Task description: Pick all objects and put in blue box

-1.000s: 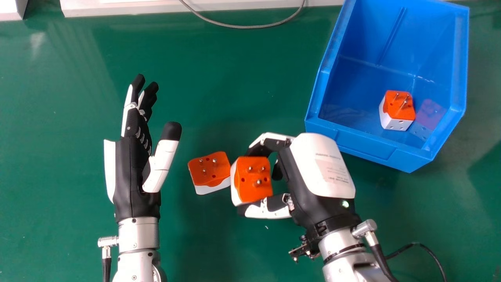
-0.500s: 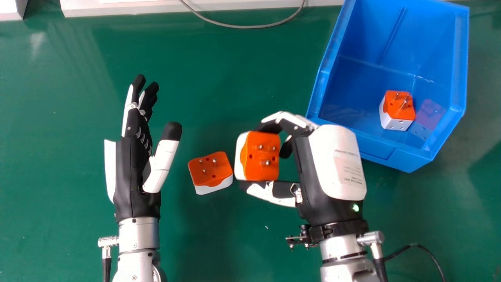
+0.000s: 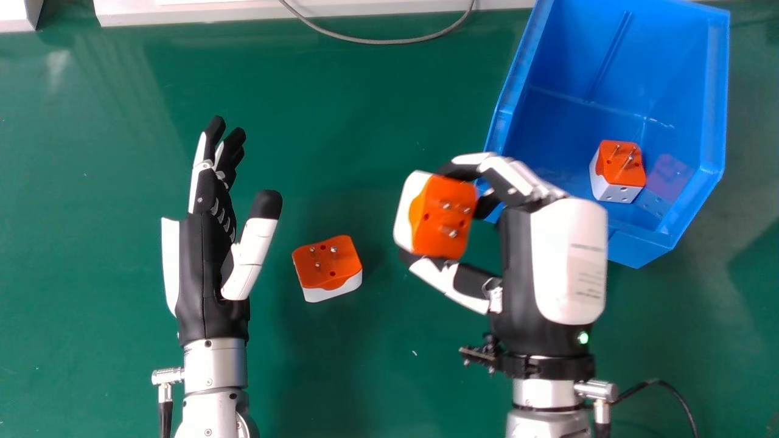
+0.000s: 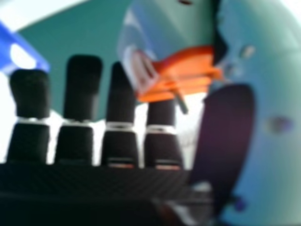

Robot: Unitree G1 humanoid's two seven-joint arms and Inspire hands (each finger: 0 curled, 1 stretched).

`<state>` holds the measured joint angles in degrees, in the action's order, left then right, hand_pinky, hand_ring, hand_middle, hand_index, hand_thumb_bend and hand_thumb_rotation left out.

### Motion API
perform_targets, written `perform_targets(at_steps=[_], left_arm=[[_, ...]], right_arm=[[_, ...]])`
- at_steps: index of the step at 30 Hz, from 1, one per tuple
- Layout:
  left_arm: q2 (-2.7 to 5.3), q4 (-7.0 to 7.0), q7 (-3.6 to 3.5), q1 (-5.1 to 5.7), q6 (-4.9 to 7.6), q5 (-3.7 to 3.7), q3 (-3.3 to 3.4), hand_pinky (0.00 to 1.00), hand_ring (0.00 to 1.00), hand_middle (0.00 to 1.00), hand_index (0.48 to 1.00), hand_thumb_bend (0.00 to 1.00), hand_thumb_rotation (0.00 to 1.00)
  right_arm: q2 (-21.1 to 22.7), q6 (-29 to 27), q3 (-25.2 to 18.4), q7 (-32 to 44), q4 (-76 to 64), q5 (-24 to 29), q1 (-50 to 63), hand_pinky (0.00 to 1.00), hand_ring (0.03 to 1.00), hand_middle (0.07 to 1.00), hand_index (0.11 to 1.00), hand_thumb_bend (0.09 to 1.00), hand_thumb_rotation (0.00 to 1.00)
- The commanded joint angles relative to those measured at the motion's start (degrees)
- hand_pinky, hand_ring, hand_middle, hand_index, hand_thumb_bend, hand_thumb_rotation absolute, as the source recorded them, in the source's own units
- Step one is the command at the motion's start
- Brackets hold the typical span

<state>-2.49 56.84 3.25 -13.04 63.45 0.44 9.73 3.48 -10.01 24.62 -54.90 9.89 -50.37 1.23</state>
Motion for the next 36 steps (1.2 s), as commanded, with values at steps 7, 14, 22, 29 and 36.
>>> perform_targets(at_steps=[7, 14, 22, 29, 36], left_arm=[[0.31, -0.84, 0.53, -0.37, 1.02, 0.62, -0.50, 0.97, 0.92, 0.91, 0.931, 0.93, 0.77], [0.20, -0.97, 0.27, -0.44, 0.90, 0.43, -0.58, 0.97, 0.93, 0.91, 0.932, 0.93, 0.78], [0.44, -1.08, -0.48, -0.87, 0.59, -0.43, -0.68, 0.97, 0.93, 0.91, 0.934, 0.92, 0.78], [0.58, -1.01, -1.04, -1.38, 0.23, -0.85, -0.66, 0.98, 0.93, 0.91, 0.936, 0.92, 0.77], [1.05, -1.04, -1.00, -1.83, -0.11, -1.00, -0.64, 0.99, 0.94, 0.92, 0.938, 0.92, 0.77]], right_arm=[[0.08, -0.56, -3.61, -9.17, 1.89, -1.17, -2.88, 0.26, 0.387, 0.507, 0.522, 0.488, 0.00], [0.96, 1.77, -6.79, -9.72, 0.67, -1.35, -3.09, 0.27, 0.391, 0.511, 0.516, 0.489, 0.00], [3.71, 2.18, -11.09, -9.10, -0.03, -1.01, -5.14, 0.27, 0.399, 0.529, 0.510, 0.488, 0.00], [6.60, 2.95, -15.00, -8.06, 2.05, 0.28, -8.85, 0.27, 0.395, 0.529, 0.514, 0.487, 0.00], [10.19, 2.63, -16.52, -4.61, 4.25, 1.87, -12.41, 0.27, 0.386, 0.502, 0.542, 0.485, 0.00]])
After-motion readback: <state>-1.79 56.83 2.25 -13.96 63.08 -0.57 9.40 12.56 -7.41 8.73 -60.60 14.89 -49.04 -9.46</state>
